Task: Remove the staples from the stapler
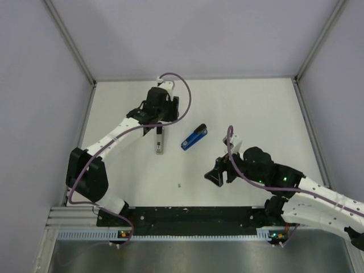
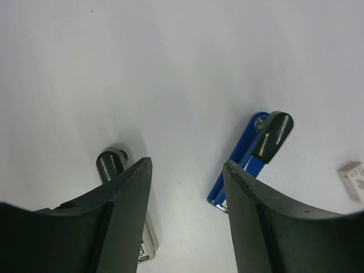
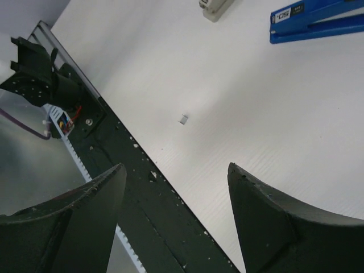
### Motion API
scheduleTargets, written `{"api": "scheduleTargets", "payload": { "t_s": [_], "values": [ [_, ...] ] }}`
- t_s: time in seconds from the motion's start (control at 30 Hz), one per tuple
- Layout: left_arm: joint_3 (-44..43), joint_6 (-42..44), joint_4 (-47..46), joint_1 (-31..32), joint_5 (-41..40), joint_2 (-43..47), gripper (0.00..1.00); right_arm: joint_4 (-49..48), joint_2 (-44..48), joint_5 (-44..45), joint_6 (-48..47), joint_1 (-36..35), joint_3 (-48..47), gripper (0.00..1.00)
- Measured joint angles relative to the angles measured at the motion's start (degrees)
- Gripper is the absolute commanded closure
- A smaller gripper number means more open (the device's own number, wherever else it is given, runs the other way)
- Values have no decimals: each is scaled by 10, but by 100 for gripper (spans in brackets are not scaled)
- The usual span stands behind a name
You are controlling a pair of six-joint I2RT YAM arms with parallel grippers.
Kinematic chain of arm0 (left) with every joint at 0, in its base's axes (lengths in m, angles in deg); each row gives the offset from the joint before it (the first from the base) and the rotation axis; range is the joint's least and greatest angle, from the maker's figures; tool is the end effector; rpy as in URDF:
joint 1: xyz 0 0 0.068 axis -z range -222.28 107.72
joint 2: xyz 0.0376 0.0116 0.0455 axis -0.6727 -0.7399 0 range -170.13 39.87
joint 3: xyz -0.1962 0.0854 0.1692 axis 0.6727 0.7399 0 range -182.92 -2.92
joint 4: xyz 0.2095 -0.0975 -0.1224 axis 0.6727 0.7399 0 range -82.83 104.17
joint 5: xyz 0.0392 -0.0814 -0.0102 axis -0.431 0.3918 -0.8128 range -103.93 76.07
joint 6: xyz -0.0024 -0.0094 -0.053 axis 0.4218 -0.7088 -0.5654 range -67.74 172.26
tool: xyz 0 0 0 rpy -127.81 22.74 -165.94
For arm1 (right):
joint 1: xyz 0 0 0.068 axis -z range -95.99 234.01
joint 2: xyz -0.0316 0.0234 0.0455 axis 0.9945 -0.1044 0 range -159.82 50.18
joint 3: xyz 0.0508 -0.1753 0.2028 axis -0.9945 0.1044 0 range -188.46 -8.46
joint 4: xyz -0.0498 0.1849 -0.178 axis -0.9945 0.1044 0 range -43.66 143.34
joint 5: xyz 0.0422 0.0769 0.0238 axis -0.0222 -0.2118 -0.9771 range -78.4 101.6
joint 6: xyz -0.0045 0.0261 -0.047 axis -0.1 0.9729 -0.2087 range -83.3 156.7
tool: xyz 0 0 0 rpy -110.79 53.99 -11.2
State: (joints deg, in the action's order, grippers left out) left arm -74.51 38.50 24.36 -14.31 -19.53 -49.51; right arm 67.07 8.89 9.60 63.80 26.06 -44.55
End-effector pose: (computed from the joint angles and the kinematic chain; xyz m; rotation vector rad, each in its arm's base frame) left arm 0.3183 -0.1650 0.2970 0.2157 2.1840 -0.3066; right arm 0.0890 0.1444 0.2773 -0.5982 2.0792 0.9428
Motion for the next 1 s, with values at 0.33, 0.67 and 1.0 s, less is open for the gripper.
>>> {"api": "scheduleTargets", "payload": {
  "t_s": [0.33,0.67,1.0],
  "values": [
    [-51,99,-7,86,85,-66,36,77,40,-2,-12,22,-79,23],
    [-78,156,-14,85,152,-155,4,120,63,-12,-10,24,-85,20],
    [-91,154,-39,85,183,-196,4,125,63,-22,-10,24,-85,19]
  ]
}}
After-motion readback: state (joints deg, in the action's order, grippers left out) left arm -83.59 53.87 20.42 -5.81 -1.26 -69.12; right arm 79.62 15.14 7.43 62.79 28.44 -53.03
